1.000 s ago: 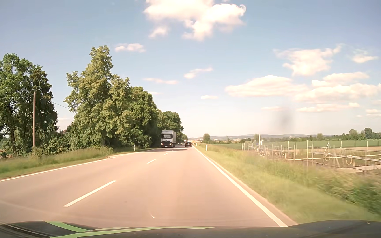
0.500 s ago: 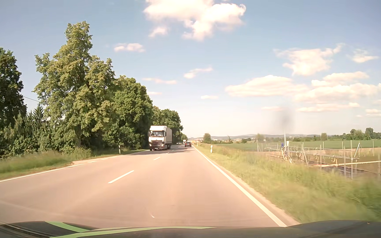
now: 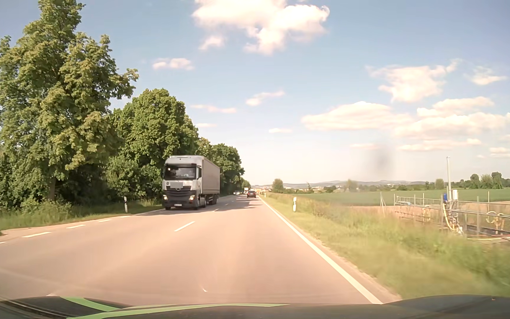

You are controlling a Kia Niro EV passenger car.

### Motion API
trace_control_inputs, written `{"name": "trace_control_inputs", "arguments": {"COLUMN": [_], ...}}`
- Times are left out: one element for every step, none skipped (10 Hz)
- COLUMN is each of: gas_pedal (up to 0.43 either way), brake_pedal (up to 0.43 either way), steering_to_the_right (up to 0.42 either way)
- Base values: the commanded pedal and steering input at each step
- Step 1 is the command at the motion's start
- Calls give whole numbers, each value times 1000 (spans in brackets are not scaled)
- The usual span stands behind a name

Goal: Follow the waypoints while adhering to traffic rules and regulations

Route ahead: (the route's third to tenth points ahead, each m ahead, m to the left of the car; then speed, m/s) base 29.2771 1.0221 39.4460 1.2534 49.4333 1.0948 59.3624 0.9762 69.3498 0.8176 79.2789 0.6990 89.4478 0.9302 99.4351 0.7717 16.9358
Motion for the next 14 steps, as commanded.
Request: {"name": "trace_control_inputs", "arguments": {"gas_pedal": [47,47,47,47,47,47,47,47,47,47,47,59,59,59], "brake_pedal": [0,0,0,0,0,0,0,0,0,0,0,0,0,0], "steering_to_the_right": [-1,-1,-1,-1,-1,-1,-1,-1,-2,-1,-2,-2,-3,-3]}}
